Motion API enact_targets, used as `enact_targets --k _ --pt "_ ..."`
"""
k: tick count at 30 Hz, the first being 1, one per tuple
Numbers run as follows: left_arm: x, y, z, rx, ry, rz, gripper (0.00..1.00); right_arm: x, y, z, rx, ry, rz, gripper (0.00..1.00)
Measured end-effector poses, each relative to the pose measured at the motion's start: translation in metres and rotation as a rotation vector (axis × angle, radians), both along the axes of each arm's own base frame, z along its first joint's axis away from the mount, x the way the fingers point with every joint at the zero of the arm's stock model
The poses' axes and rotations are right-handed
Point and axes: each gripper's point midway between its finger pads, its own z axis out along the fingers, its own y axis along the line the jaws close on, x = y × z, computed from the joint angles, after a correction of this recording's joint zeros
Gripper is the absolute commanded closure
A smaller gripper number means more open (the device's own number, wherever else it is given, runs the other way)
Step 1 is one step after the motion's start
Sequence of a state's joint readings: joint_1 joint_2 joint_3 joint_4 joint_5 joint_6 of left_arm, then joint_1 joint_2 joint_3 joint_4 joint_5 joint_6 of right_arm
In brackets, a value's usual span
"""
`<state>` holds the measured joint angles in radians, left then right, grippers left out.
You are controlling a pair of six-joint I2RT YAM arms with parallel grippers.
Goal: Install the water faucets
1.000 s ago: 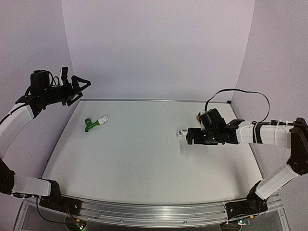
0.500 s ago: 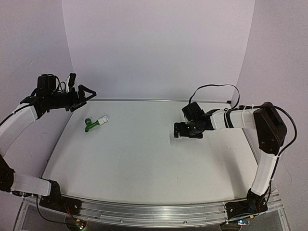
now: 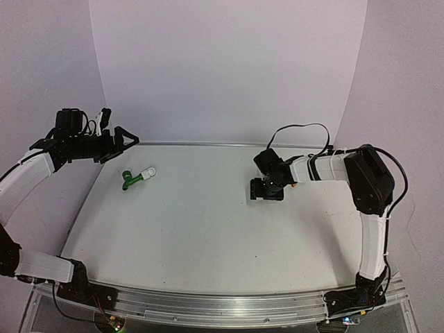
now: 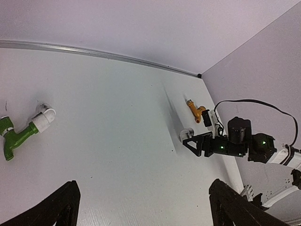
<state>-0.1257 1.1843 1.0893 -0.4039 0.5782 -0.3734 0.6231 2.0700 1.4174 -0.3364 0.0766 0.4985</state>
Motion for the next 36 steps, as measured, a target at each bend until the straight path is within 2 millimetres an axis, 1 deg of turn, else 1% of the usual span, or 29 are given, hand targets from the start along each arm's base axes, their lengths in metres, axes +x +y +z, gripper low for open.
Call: enact_targets --k 4,8,12,17,18,21,24,27,29,31,33,35,36 --pt "0.0 0.0 0.0 0.006 -0.004 0.001 0.02 0.002 -0.002 -0.01 -0.036 0.014 -0.007 0.35" --pt "0.0 0.001 0.0 0.008 -0.005 0.002 0.02 0.008 -0.002 -0.018 -0.075 0.007 -0.012 0.44" --pt "0.0 0.001 -0.001 0.009 -0.001 0.002 0.02 0.01 -0.002 -0.019 -0.105 -0.005 -0.014 0.59" --pt "-0.001 0.001 -0.003 0.012 0.009 0.002 0.02 0.01 -0.002 -0.017 -0.125 -0.018 -0.014 0.9" --pt "-0.001 0.001 -0.003 0.012 0.01 0.003 0.02 0.01 -0.002 -0.017 -0.126 -0.018 -0.006 0.94" --pt "0.0 0.002 -0.004 0.015 0.009 0.008 0.02 0.004 0.001 -0.018 -0.096 -0.016 0.018 0.99" --pt "0.0 0.002 -0.004 0.016 0.009 0.009 0.02 -0.013 0.007 -0.014 -0.024 0.017 0.073 1.0" --pt "0.0 0.002 -0.004 0.017 0.009 0.009 0.02 -0.035 0.023 -0.003 0.099 0.071 0.15 1.0" --pt "0.0 0.002 -0.004 0.017 0.009 0.009 0.02 -0.054 0.04 0.008 0.228 0.122 0.215 0.98" --pt "0.0 0.002 -0.004 0.017 0.01 0.009 0.02 -0.075 0.062 0.022 0.398 0.181 0.285 0.96" --pt "0.0 0.002 -0.004 0.017 0.01 0.009 0.02 -0.095 0.084 0.037 0.589 0.248 0.335 0.97" --pt "0.0 0.002 -0.005 0.017 0.012 0.009 0.02 -0.112 0.098 0.044 0.746 0.299 0.358 0.97" --pt "0.0 0.002 -0.006 0.017 0.014 0.009 0.02 -0.123 0.103 0.045 0.808 0.339 0.357 0.97"
